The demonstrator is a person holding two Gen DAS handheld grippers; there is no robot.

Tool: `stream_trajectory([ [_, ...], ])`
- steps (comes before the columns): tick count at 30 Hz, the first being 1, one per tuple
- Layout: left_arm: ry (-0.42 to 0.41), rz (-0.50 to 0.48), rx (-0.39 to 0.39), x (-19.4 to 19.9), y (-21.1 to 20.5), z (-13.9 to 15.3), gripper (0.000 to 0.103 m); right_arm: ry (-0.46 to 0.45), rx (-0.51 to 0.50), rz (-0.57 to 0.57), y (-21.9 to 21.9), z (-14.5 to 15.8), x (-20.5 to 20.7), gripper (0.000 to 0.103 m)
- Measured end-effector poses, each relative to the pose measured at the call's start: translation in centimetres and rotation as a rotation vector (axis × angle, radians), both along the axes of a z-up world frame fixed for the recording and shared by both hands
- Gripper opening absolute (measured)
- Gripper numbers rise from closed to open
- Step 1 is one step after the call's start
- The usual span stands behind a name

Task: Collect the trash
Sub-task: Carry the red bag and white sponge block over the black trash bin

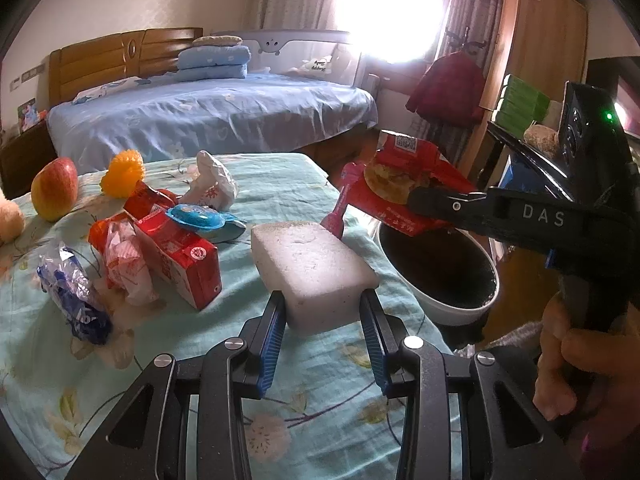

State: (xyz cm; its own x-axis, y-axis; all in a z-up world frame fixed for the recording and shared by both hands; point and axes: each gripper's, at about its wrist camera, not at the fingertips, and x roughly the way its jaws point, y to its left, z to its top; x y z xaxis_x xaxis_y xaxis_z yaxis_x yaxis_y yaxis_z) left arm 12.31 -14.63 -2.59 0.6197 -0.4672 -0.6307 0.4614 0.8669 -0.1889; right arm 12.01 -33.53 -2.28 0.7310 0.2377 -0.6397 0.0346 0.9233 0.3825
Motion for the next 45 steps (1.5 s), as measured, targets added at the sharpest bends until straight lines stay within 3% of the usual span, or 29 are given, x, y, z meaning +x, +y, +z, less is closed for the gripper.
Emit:
stream_trajectory([
  [21,0.003,-0.08,0.013,2.2,-3.8,-0.4,0.037,0.051,0.018,-0.091,-4.3,-2.5,-0.7,0.025],
  [45,-0.009,-0.24,0.054,6.1,-12.0,-1.7,0.038,0.133,-0.078,-0.252,-10.9,-3.7,-2.7,0.029],
])
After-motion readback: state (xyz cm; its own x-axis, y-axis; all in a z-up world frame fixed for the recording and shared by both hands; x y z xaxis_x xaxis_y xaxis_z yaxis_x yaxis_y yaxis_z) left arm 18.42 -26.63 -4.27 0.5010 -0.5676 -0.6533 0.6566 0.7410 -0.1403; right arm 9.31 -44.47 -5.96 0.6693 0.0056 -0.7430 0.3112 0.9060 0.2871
